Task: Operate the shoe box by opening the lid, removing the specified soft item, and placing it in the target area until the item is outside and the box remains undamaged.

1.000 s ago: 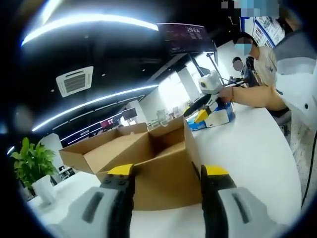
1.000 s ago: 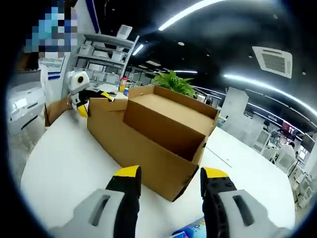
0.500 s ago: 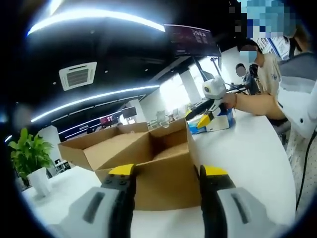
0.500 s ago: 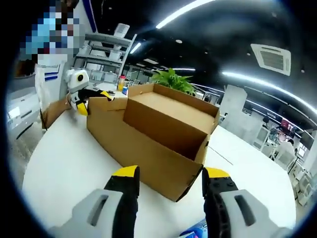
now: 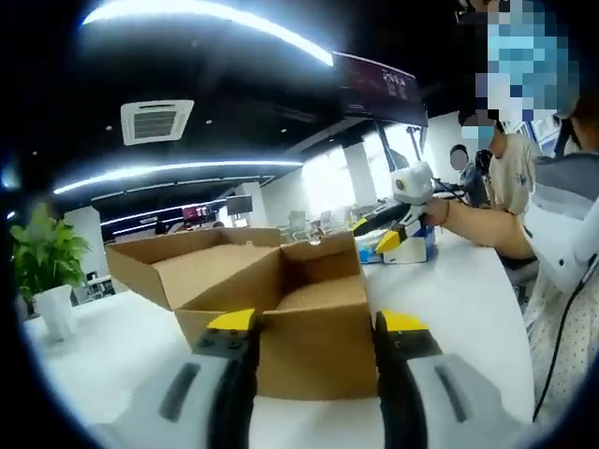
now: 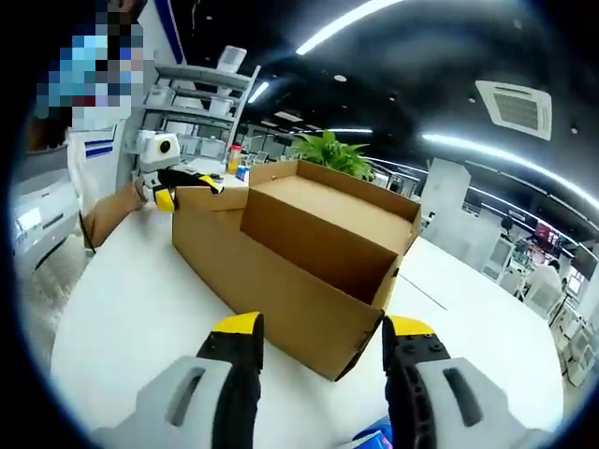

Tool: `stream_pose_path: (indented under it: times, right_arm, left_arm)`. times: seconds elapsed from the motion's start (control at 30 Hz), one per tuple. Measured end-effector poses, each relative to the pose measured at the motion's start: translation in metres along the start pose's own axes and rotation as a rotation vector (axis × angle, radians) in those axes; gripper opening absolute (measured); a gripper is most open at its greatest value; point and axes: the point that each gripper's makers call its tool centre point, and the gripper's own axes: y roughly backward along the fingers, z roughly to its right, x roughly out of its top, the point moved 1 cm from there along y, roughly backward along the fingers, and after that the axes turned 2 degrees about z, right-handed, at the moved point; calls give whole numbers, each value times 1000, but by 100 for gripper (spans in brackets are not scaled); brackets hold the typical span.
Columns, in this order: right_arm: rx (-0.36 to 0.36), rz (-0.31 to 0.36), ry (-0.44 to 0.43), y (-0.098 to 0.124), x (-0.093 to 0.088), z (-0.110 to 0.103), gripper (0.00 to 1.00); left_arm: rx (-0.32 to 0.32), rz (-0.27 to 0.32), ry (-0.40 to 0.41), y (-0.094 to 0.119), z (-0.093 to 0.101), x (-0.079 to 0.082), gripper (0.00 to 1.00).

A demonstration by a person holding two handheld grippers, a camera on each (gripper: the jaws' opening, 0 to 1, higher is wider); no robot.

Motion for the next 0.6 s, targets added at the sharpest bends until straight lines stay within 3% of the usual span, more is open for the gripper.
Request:
stream_pose_path:
  times: [0.23, 0.6]
  right_arm:
    - [20, -13, 13, 6, -1, -4, 50]
    - [49, -1, 45, 21, 0, -5, 27]
  left_arm:
    - [-33, -14, 51, 1, -1, 0, 50]
    - [-131, -9, 87, 6, -8, -2, 49]
